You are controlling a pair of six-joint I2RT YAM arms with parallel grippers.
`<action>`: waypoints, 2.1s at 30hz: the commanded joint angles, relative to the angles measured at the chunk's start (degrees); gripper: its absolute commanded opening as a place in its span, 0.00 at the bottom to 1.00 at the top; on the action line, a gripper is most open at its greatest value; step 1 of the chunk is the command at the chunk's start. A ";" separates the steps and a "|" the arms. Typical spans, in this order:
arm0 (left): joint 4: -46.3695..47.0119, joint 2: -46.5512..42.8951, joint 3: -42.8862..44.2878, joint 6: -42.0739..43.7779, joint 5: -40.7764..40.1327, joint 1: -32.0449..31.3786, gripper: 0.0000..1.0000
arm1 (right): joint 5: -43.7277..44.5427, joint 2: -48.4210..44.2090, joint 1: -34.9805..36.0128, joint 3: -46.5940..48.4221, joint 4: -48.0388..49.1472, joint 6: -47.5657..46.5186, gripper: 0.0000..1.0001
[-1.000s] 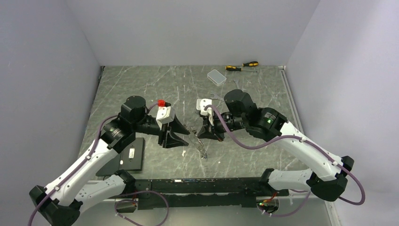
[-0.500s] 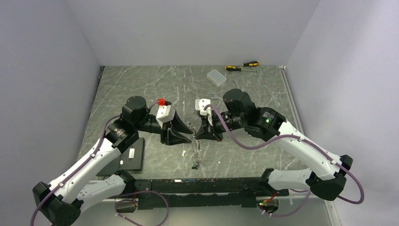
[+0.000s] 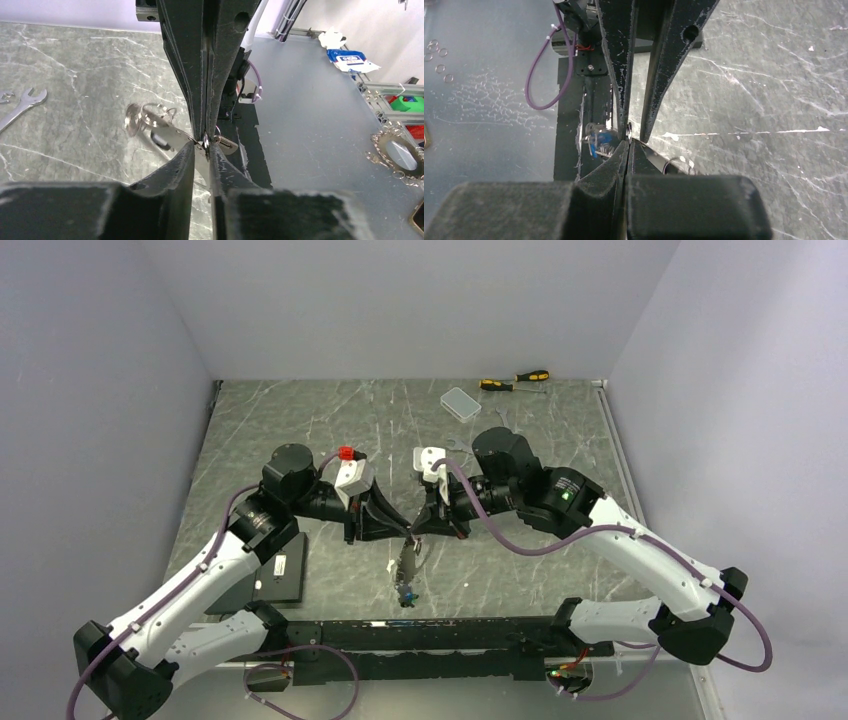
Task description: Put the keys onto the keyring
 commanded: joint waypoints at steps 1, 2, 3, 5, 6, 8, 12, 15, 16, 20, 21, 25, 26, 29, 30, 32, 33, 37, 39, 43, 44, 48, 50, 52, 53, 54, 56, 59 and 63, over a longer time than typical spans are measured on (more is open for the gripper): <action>3.13 0.19 -0.16 -1.14 1.26 -0.59 0.09 | -1.90 -0.11 0.27 0.48 6.12 0.57 0.00; 3.15 0.15 -0.04 -1.31 1.07 -0.55 0.00 | -2.15 -0.22 0.27 0.34 6.44 0.65 0.00; 3.26 -0.02 0.01 -1.50 0.80 -0.57 0.00 | -2.22 -0.45 0.27 0.04 6.97 0.81 0.00; 3.89 -1.05 -0.18 -2.14 0.28 -0.57 0.00 | -1.50 -1.50 0.27 -1.25 9.00 1.76 0.01; 4.34 -1.63 -0.36 -2.44 0.04 -0.55 0.00 | -1.00 -2.37 0.27 -2.11 10.26 2.33 0.13; 4.47 -2.89 -0.63 -2.80 0.01 -0.53 0.00 | 0.01 -4.57 0.27 -5.32 13.44 3.32 0.36; 8.18 -4.90 -1.99 -4.42 0.19 -0.53 0.00 | 0.05 -10.05 -0.01 -11.53 18.50 5.76 0.46; 10.07 -5.30 -2.50 -5.45 1.35 -0.40 0.00 | -1.17 -13.30 -0.55 -15.35 22.48 8.35 0.45; 10.95 -5.33 -2.67 -5.91 1.58 -0.42 0.00 | -1.27 -13.93 -0.72 -16.27 23.52 9.00 0.44; 12.92 -5.81 -3.35 -7.23 1.85 -0.30 0.00 | -0.44 -14.27 -0.96 -18.28 26.37 11.01 0.40; 13.15 -6.02 -3.47 -7.34 1.85 -0.35 0.00 | -0.34 -14.18 -1.02 -18.67 27.25 11.45 0.40; 13.55 -6.80 -3.92 -7.57 1.61 -0.27 0.00 | -0.24 -13.74 -1.05 -19.66 30.47 13.03 0.34; 13.89 -6.99 -4.00 -7.75 1.52 -0.32 0.00 | -0.52 -13.54 -1.09 -19.80 30.97 13.25 0.32; 14.11 -7.31 -4.19 -7.82 1.41 -0.27 0.00 | -1.49 -12.71 -1.13 -19.68 31.40 13.41 0.22; 14.10 -7.40 -4.20 -7.84 1.35 -0.27 0.00 | -1.65 -12.47 -1.13 -19.73 31.55 13.41 0.17; 14.03 -7.57 -4.20 -7.82 1.25 -0.13 0.00 | -2.08 -12.25 -1.13 -19.67 31.63 13.41 0.11; 13.98 -7.70 -4.20 -7.74 1.06 -0.16 0.00 | -2.20 -12.23 -1.13 -19.66 31.53 13.41 0.10; 14.41 -8.50 -4.51 -7.90 0.44 0.01 0.00 | -2.79 -12.39 -1.13 -20.09 31.61 13.41 0.06; 14.69 -8.77 -4.64 -8.19 0.31 0.19 0.00 | -3.10 -12.69 -1.13 -20.42 31.59 13.41 0.14; 14.81 -9.15 -4.76 -8.26 -0.06 0.33 0.00 | -3.98 -14.08 -1.21 -21.60 31.29 13.41 0.35; 15.10 -9.17 -4.80 -8.46 0.03 0.34 0.00 | -4.02 -14.48 -1.29 -22.29 31.48 14.16 0.37; 17.27 -9.13 -5.17 -9.89 0.43 0.53 0.00 | -4.86 -15.09 -1.82 -23.54 33.36 16.07 0.28; 17.62 -9.04 -5.22 -10.14 0.37 0.61 0.00 | -5.29 -14.80 -1.92 -23.53 33.97 16.25 0.21; 17.50 -9.13 -5.26 -10.06 0.33 0.61 0.00 | -5.57 -14.55 -1.90 -23.38 34.42 16.38 0.19; 17.40 -9.17 -5.30 -10.06 0.35 0.61 0.00 | -5.56 -14.49 -2.00 -23.28 34.61 16.44 0.21; 17.46 -9.17 -5.34 -10.17 0.35 0.61 0.00 | -5.62 -14.41 -2.01 -23.19 34.73 16.42 0.25; 17.63 -9.17 -5.42 -10.28 0.35 0.64 0.00 | -5.39 -14.62 -2.01 -23.17 35.18 16.46 0.35; 17.95 -9.18 -5.57 -10.46 0.48 0.62 0.00 | -4.66 -15.21 -2.12 -23.22 35.94 16.68 0.42; 18.64 -9.17 -5.70 -11.00 0.80 0.61 0.00 | -4.04 -15.73 -2.41 -23.82 38.42 17.58 0.42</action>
